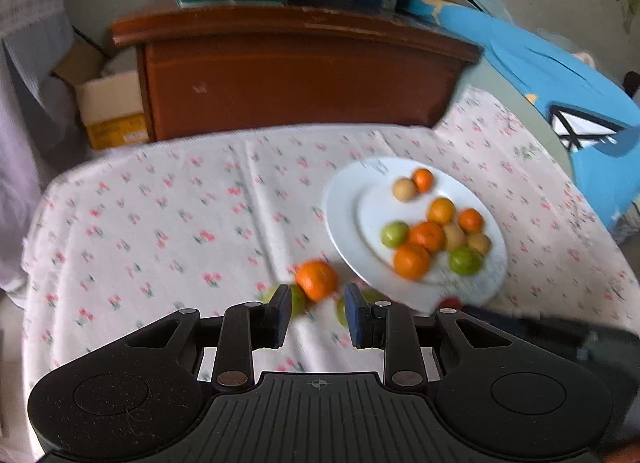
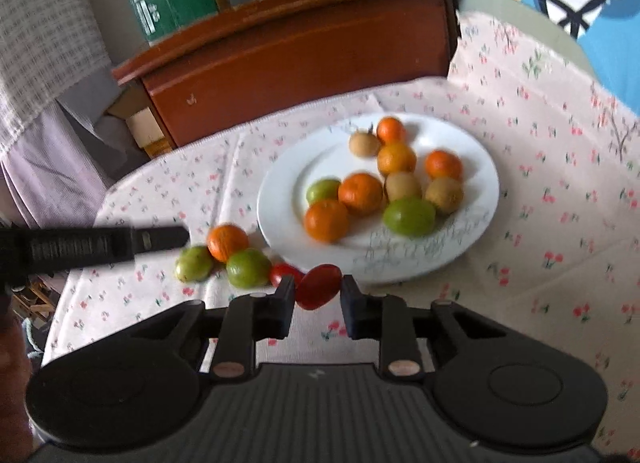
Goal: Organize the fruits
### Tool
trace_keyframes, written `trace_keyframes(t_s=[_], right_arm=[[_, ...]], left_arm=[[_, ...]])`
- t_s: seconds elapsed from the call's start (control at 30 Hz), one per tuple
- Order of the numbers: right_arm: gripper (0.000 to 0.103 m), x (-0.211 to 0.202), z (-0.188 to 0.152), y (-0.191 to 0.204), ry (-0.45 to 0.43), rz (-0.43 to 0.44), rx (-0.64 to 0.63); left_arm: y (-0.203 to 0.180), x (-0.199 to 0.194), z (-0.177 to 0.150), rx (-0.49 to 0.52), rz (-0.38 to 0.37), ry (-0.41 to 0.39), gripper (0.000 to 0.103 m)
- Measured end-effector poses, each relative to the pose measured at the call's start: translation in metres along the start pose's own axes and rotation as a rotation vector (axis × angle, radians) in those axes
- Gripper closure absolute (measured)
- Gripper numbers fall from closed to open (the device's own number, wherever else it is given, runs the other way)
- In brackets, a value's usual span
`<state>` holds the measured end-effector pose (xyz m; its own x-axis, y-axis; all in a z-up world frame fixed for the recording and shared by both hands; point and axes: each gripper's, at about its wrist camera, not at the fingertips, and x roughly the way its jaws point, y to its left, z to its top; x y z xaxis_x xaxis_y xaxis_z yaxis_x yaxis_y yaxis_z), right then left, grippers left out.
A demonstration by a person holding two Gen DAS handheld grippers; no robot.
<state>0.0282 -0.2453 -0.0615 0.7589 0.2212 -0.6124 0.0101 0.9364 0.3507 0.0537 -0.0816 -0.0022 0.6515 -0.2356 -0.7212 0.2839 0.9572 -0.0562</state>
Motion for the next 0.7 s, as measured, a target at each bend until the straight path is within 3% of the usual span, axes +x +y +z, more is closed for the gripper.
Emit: trace_keyframes(t_s=[0.13, 0.33, 0.53, 0.7], right_arm=[[0.079, -0.008, 0.005, -0.017, -0.011, 0.013, 0.038], [0.079, -0.039, 0.013, -0.054, -0.082, 0.032, 0.136], [0.079, -0.069, -0.004, -0.074, -0.138, -0.055, 0.202], [0.079, -0.084, -0.012, -0.074, -0.133, -0.127, 0.208]], left_arm=[[-0.016, -0.007, -0.016, 0.117, -0.037, 0.009, 0.075], [-0.049, -0.026, -0.048, 0.193, -0.192, -0.010, 0.075], [-0.081, -0.043, -0.083, 0.291, -0.305, -0.006, 0.075], [-0.101, -0.047, -0.100, 0.323, -0.321, -0.012, 0.075]])
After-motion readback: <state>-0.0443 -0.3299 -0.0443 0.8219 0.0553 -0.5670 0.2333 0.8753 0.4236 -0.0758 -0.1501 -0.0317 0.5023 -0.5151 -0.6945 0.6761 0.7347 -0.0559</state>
